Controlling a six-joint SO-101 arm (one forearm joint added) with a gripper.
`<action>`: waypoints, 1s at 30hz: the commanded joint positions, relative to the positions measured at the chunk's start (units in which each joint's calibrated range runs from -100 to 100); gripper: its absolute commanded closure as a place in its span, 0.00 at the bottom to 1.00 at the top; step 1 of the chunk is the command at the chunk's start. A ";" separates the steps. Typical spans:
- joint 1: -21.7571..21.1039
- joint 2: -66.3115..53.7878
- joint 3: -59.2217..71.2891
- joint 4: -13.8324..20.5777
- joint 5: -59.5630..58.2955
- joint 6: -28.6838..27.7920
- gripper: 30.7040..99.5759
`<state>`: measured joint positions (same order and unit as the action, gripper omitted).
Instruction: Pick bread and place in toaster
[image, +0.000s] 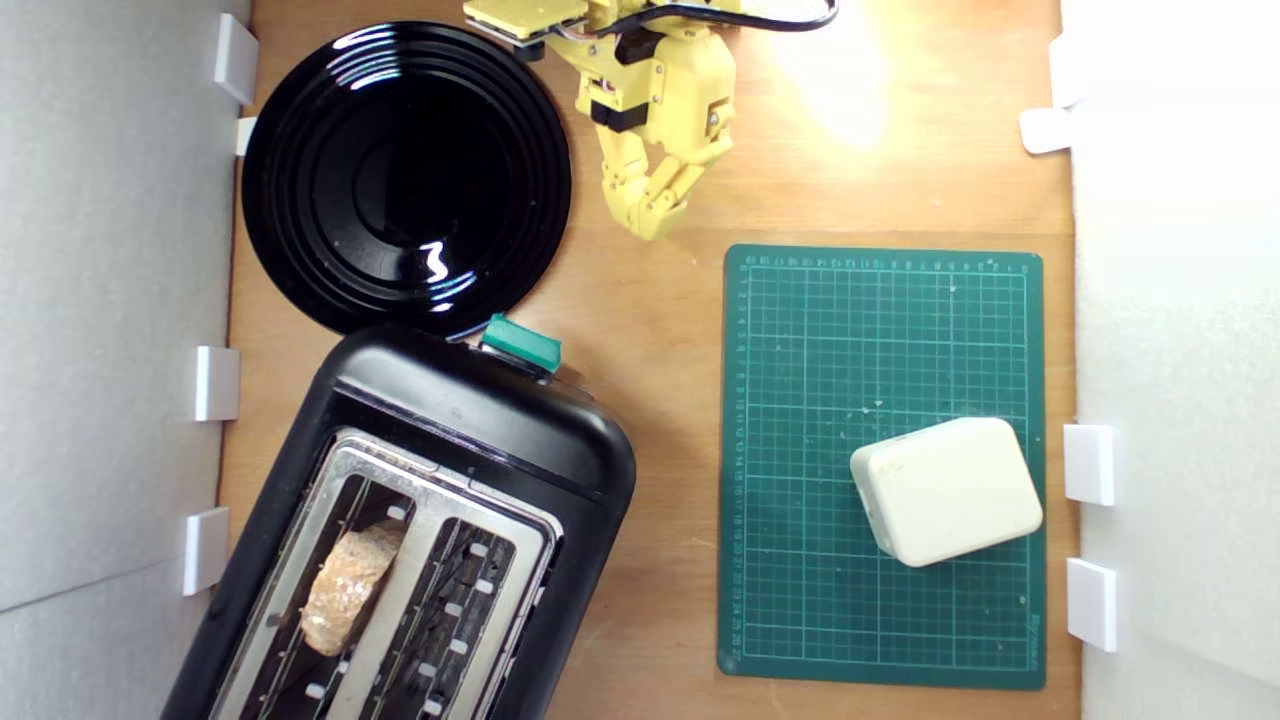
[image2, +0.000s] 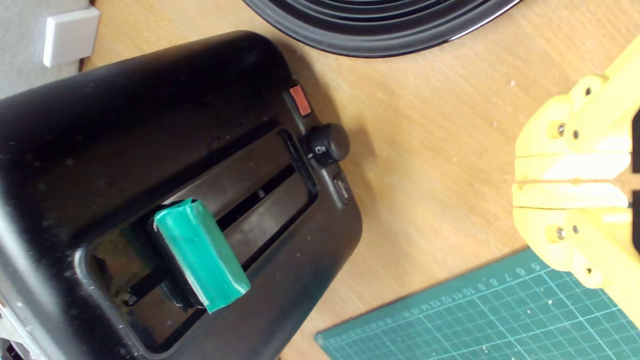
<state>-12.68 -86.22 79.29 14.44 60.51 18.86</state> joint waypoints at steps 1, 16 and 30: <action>-0.46 -2.38 1.10 -0.11 -1.29 0.47 0.92; -0.54 -3.46 10.27 -0.11 -1.21 0.52 0.92; -0.54 -6.79 18.62 -0.02 -1.29 0.52 0.94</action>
<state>-12.68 -90.59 96.95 14.26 59.75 19.22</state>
